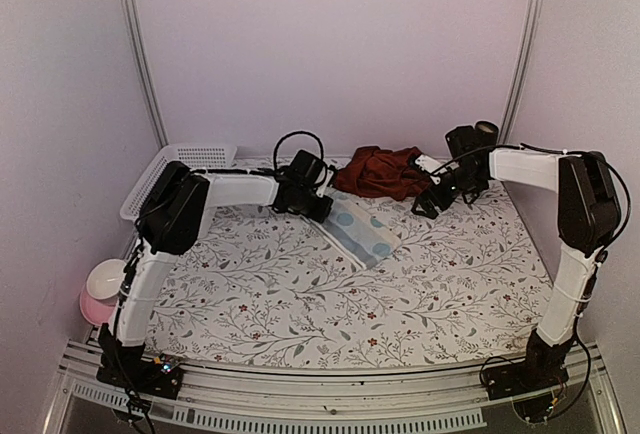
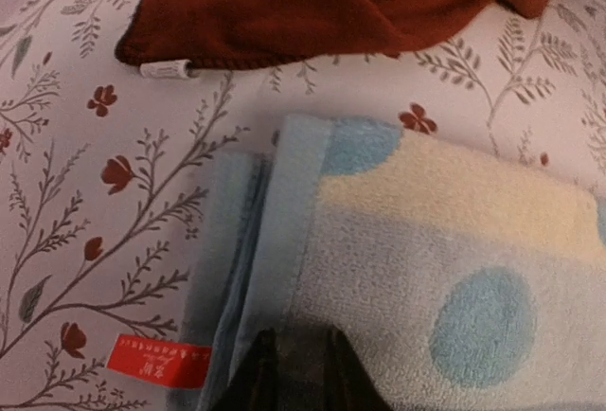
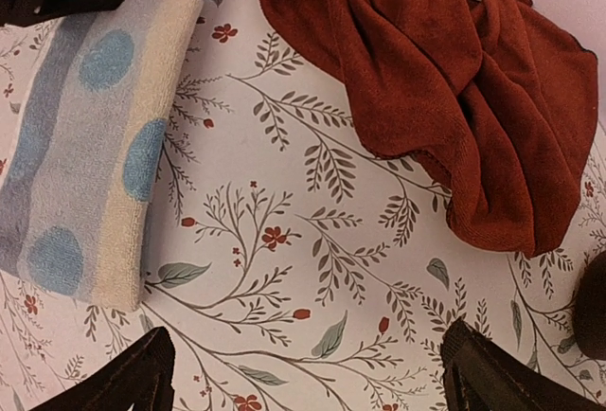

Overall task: Roll the towels
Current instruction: Rotate the towel at the center of the board.

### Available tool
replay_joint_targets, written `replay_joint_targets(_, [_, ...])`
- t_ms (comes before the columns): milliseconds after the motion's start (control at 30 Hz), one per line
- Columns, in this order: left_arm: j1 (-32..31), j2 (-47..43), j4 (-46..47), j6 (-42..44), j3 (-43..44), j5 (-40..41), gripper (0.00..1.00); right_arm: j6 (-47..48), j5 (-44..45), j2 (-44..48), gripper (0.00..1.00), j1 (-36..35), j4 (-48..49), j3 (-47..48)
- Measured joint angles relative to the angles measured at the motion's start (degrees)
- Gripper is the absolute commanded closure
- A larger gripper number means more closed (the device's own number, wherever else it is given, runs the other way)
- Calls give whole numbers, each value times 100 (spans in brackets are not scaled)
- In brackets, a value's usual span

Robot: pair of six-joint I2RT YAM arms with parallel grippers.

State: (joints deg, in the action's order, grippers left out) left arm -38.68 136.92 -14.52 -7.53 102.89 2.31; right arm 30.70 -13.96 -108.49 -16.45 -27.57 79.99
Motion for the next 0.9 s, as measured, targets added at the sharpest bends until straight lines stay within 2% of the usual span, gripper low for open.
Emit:
replay_joint_targets(67, [35,367,-306,125,743,181,54,4,31,0,1,0,26,-22])
replay_joint_targets(167, [63,442,-575,254,1119,345,35,11,52,0,1,0,98,-55])
replay_joint_targets(233, [42,291,-533,289,1040,402,26,13,70,0,1,0,140,-83])
replay_joint_targets(333, [-72,-243,-280,457,374,481,19,13,146,22,1,2,269,-201])
replay_joint_targets(467, [-461,-1228,363,896,-944,566,17,7,170,55,1,33,337,-295])
replay_joint_targets(600, [-1067,-1814,1003,1394,-1886,433,21,-15,129,125,1,149,376,-317])
replay_joint_targets(733, [-1530,-1773,1259,1834,-2155,291,23,-79,17,273,1,396,428,-319])
replay_joint_targets(900, [-1836,-1453,1346,2315,-2087,417,26,-138,-68,409,1,590,455,-319])
